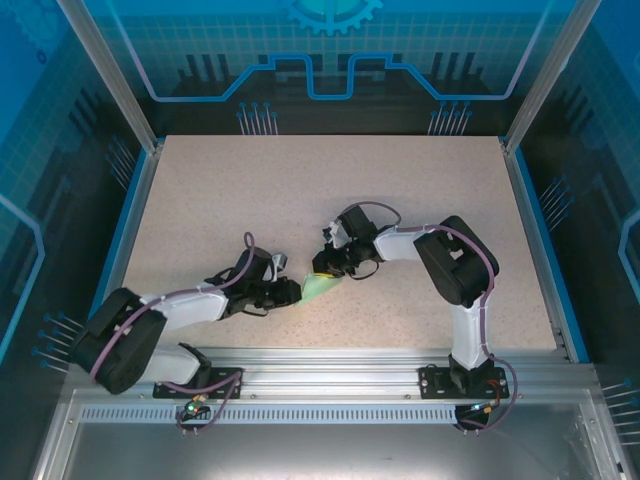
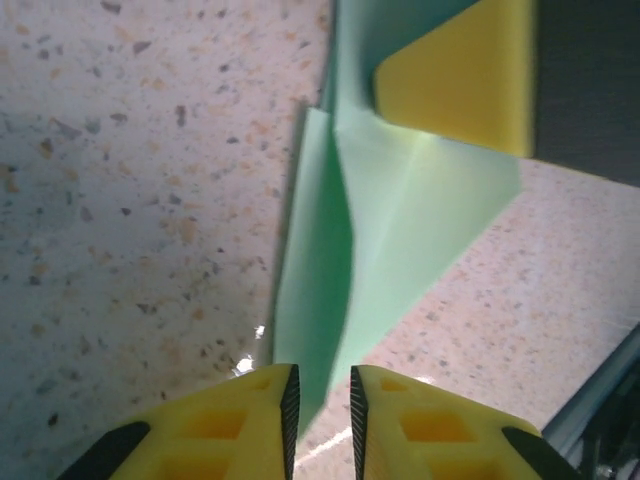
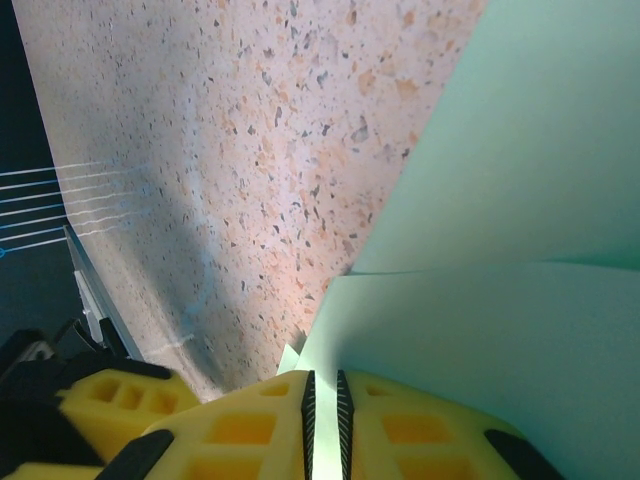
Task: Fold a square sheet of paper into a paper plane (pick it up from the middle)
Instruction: Fourth fold the wing at the center of the table.
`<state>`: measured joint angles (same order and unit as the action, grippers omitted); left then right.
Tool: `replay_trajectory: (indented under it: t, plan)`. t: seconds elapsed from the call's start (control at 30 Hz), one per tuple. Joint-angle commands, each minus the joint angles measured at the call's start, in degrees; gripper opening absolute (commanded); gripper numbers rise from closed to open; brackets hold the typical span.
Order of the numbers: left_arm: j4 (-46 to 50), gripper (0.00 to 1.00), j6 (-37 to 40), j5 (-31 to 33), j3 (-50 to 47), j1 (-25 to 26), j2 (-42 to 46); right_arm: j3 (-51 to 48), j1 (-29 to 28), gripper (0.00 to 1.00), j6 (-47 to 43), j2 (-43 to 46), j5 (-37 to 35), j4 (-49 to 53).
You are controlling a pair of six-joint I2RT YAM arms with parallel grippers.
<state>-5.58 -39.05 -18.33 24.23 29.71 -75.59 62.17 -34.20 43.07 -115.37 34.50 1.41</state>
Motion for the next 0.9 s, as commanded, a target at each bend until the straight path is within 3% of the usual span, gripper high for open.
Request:
replay_trajectory:
  t: [0.0,0.1,0.4,0.63,0.87]
  plan:
    - [5.4,0.26,-0.9,0.7,2.3,-0.6,4.7,-2.1,0.2,0.17,-1.2,-2.6,-4.5,3.2]
    - [4.2,0.24,-0.9,-1.7,4.4,-0.6,4.4,-2.2,0.2,0.17,-1.2,-2.7,-4.5,3.2]
    - [-6.4,0.20,-1.6,-9.7,8.9,-0.5,-9.1,-2.6,0.3,0.17,-0.9,-2.8,-4.3,2.5]
    - [-5.7,0.20,-1.1,-9.6,9.1,-0.6,-15.2,-2.8,0.2,0.17,-0.9,-3.2,-4.5,2.5]
    - [0.3,0.19,2.7,-5.2,5.4,-0.6,-14.3,-2.8,0.2,0.17,-1.1,-3.4,-4.5,2.9]
